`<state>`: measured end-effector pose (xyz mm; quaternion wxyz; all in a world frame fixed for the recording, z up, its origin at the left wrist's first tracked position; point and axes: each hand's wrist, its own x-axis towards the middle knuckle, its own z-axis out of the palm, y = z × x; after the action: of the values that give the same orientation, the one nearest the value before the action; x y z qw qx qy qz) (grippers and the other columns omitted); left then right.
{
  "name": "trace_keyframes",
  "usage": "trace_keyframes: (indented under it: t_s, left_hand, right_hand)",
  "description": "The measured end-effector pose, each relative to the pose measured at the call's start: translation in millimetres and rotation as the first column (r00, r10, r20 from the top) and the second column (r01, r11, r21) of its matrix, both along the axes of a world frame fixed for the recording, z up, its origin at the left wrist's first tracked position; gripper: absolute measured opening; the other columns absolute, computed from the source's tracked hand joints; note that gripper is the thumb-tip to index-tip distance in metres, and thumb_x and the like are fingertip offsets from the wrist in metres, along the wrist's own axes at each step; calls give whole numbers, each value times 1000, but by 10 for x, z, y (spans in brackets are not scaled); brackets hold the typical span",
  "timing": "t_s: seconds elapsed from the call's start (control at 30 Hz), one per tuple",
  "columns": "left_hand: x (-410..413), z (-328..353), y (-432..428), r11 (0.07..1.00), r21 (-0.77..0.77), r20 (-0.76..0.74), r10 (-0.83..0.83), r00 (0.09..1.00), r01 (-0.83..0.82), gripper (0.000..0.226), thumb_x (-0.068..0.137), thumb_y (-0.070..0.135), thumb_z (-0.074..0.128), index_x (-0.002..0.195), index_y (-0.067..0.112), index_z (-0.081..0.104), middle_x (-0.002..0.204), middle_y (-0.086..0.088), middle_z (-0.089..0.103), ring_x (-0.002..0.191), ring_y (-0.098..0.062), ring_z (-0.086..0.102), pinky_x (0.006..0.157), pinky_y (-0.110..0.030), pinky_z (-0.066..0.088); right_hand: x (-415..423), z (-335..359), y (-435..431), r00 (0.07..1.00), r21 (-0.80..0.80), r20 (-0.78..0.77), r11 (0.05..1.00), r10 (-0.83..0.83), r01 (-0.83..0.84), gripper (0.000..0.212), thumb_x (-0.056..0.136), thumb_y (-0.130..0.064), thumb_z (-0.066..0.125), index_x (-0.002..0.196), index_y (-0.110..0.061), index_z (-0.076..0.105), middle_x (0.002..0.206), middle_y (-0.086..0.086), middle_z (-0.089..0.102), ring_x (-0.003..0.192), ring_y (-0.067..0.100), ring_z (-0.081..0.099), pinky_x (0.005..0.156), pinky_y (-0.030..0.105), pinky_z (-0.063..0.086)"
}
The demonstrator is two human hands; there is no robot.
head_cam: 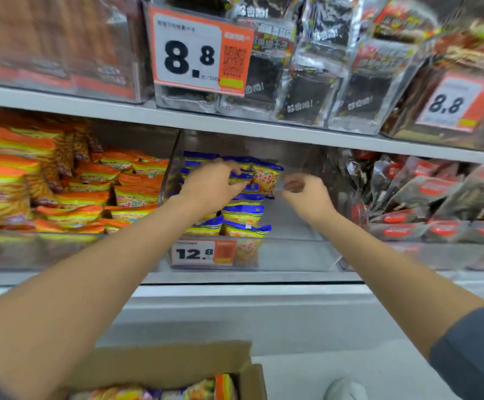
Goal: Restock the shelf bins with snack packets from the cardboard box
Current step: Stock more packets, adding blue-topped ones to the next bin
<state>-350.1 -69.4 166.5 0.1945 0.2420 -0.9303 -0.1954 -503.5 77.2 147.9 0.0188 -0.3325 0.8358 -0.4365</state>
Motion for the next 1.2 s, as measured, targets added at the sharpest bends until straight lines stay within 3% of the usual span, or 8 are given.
trace_keyframes:
  t_s: [0.1,0.3,0.57,0.73,0.9,1.0,1.1,1.2]
  left_hand:
    - [385,100,295,1000,18,-74,-18,997,19,12,88,36,65,88,24,61,91,2,67,91,-23,62,77,-37,52]
    - [1424,-180,694,992,123,37,-2,999,-3,11,86,28,66,81,19,64,79,4,59,80,-19,57,64,-28,38]
    - [2703,-1565,627,871,463,353,-9,936,-166,12,92,25,62,91,15,67,87,7,63,86,-11,60,76,-26,47]
    - [3143,-2165,494,733,566,438,120,891,-377,8,91,16,63,86,14,69,82,7,65,83,-13,63,72,-28,51]
    - [3349,-2354,499,692,602,450,119,885,-398,8,91,20,65,91,12,65,66,11,51,57,-3,50,52,-16,37]
    - [3391,-2379,508,667,617,444,143,884,-418,10,92,18,63,98,11,66,63,12,47,54,-1,46,48,-10,32]
    - [3359,-2357,516,649,617,457,165,874,-445,14,93,14,59,98,6,69,65,10,51,59,-3,49,49,-9,36]
    - [3302,-2353,515,519,676,469,244,849,-523,22,97,24,54,96,5,65,79,-5,59,70,-14,58,72,-36,57]
  right_hand:
    - [509,140,204,998,-85,-53,996,22,-27,14,77,-8,74,78,-19,67,70,-5,62,64,2,53,66,21,44]
    - [1663,-166,529,983,24,-24,983,183,-182,15,78,-6,69,77,-21,66,63,-13,57,54,-2,51,59,12,40]
    - [2573,-1579,724,860,377,320,779,398,-501,14,89,-9,64,98,-20,67,86,-10,63,82,5,60,77,21,51]
    - [2808,-2473,388,815,475,449,674,367,-566,39,92,-20,65,130,-15,58,132,1,60,121,17,55,99,27,45]
    - [3114,-3117,1,815,520,423,630,397,-577,66,92,-29,65,149,-14,37,148,7,45,138,23,38,112,36,35]
    - [3248,-3349,-15,831,656,230,550,507,-517,59,93,-32,62,146,-15,41,136,8,51,130,28,41,108,39,35]
    - [3283,-3364,54,832,586,149,630,534,-509,46,94,-31,61,136,-14,55,119,4,53,116,24,47,99,35,40]
    - [3288,-3189,186,826,419,173,718,537,-555,45,94,-28,63,134,-11,56,128,1,48,110,17,52,95,29,45]
